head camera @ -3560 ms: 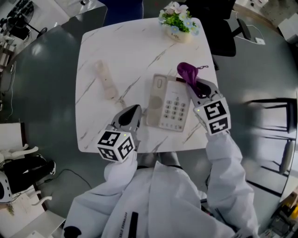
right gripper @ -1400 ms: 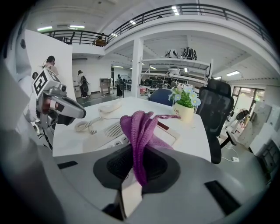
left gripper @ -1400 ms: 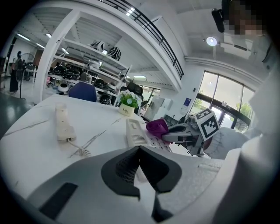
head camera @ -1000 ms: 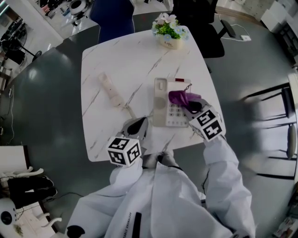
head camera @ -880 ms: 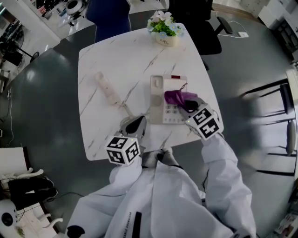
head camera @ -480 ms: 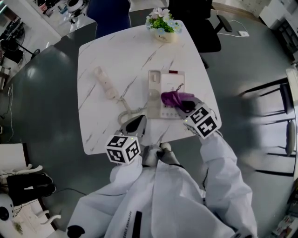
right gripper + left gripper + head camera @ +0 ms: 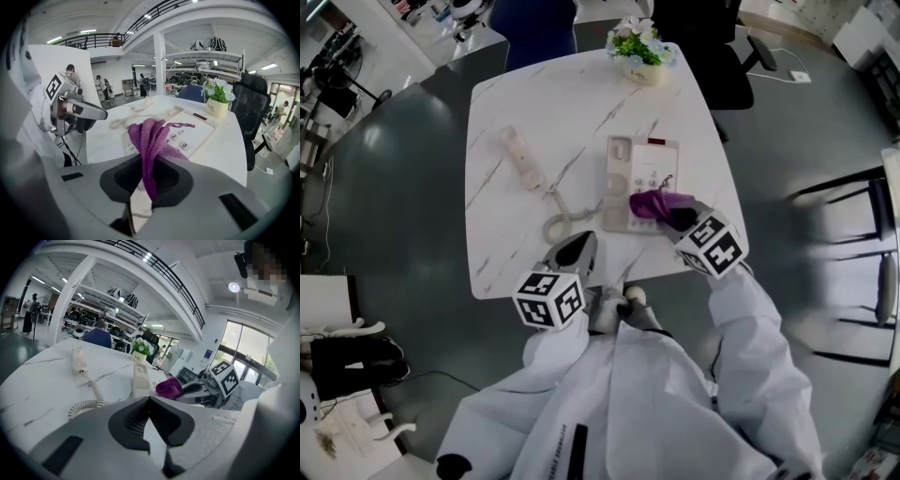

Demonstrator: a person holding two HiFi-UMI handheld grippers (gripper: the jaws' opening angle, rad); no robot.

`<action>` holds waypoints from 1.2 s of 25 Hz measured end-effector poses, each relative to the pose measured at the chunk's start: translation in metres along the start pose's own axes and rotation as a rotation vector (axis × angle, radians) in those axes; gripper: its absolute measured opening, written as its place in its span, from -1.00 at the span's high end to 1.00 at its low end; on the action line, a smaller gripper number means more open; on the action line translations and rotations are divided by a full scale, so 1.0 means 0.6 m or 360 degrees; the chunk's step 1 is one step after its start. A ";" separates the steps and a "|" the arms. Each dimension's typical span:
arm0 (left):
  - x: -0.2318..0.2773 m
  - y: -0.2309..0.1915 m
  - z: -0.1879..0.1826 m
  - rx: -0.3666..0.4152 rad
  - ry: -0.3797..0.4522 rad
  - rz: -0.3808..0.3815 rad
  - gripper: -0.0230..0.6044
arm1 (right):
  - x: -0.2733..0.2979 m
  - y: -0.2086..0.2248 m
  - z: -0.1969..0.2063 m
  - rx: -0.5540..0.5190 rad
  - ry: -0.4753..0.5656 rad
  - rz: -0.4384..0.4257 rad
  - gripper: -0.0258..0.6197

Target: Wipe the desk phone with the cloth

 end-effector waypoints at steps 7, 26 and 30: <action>-0.006 0.007 0.011 -0.0008 0.0001 -0.0001 0.93 | 0.002 -0.010 0.008 -0.0036 -0.0001 -0.0025 0.80; -0.022 0.018 0.036 -0.0043 0.0018 -0.0020 0.93 | -0.008 -0.045 0.016 -0.0055 -0.0068 -0.0160 0.80; -0.025 0.020 0.038 -0.0046 0.0026 -0.0019 0.94 | -0.008 -0.052 0.020 -0.0055 -0.0073 -0.0182 0.80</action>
Point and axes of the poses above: the fingertips, and each gripper's own axes: x forward along the fingers, y to its right, z out of its underside, the point moved 10 cm from there along -x, backward along the fingers, and after that the axes turned 14 degrees about -x, right-handed, at the moved point
